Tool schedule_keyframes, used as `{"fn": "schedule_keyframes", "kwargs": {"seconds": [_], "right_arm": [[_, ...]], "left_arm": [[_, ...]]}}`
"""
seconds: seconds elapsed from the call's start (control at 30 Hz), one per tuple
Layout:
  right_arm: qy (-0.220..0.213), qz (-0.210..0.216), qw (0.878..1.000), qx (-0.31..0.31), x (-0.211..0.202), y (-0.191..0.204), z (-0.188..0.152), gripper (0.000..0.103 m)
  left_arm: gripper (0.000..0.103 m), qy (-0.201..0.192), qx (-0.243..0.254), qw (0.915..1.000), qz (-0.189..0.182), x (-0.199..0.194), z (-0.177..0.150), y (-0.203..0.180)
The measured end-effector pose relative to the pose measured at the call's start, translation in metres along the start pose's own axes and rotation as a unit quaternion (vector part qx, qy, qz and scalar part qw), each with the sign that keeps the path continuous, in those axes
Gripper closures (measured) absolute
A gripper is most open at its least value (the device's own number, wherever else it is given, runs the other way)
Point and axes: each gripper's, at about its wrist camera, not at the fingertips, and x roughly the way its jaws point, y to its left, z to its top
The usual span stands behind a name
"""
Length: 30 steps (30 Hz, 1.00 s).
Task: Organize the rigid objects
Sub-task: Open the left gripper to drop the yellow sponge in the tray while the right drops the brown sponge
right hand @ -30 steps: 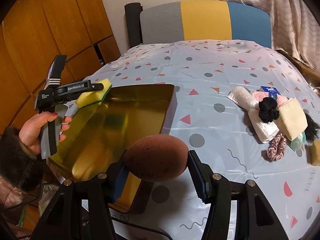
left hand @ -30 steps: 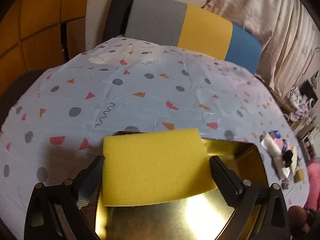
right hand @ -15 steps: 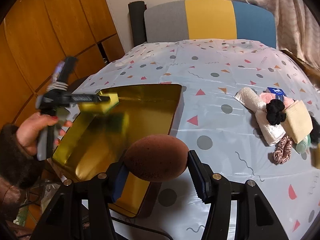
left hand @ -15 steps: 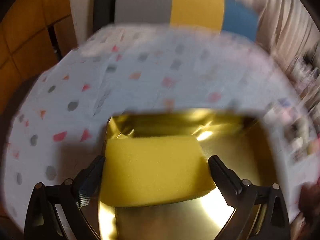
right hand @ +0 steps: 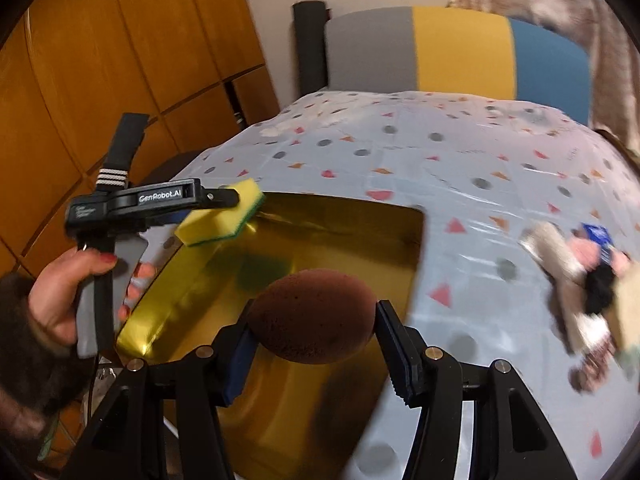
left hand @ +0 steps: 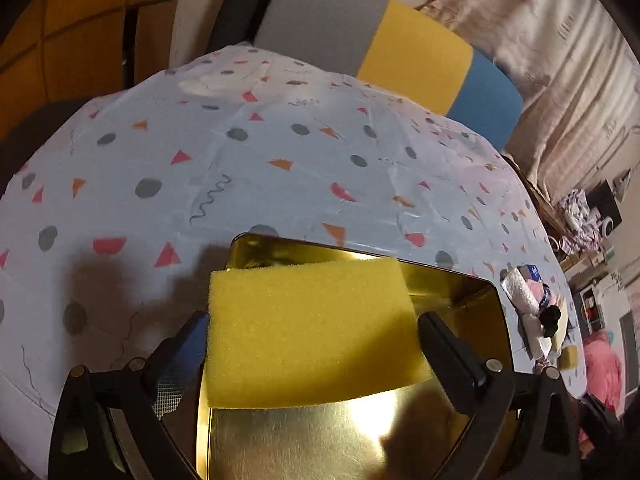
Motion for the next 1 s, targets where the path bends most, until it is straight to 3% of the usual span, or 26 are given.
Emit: {"fn": "schedule_keyframes", "kwargs": {"seconds": [0.2, 0.27, 0.37, 0.43, 0.53, 0.63, 0.77, 1.0], "right_arm": [[0.061, 0.015, 0.998, 0.025, 0.083, 0.006, 0.039, 0.035], [0.067, 0.011, 0.996, 0.049, 0.100, 0.002, 0.048, 0.013], [0.043, 0.024, 0.996, 0.069, 0.100, 0.005, 0.055, 0.002], [0.029, 0.039, 0.997, 0.059, 0.099, 0.015, 0.056, 0.000], [0.026, 0.023, 0.999, 0.016, 0.106, 0.036, 0.059, 0.000], [0.016, 0.013, 0.999, 0.036, 0.116, 0.037, 0.063, 0.000], [0.060, -0.040, 0.997, 0.035, 0.143, 0.032, 0.061, 0.000], [0.042, 0.010, 0.995, 0.092, 0.108, 0.014, 0.049, 0.001]], "left_arm": [[0.000, 0.010, -0.036, 0.9989, -0.028, 0.009, -0.006, 0.007], [0.000, 0.009, -0.046, 0.9985, -0.029, 0.011, -0.006, 0.010], [0.000, 0.007, -0.053, 0.9981, -0.032, 0.015, -0.005, 0.013], [0.000, 0.010, -0.058, 0.9976, -0.035, 0.016, -0.004, 0.012], [0.000, 0.011, -0.066, 0.9967, -0.046, 0.015, -0.003, 0.012], [0.000, 0.014, -0.069, 0.9963, -0.051, 0.012, -0.002, 0.013], [0.000, -0.006, -0.082, 0.9937, -0.076, -0.004, 0.001, 0.015], [0.000, -0.053, -0.066, 0.9954, -0.043, -0.036, 0.003, 0.011]]}}
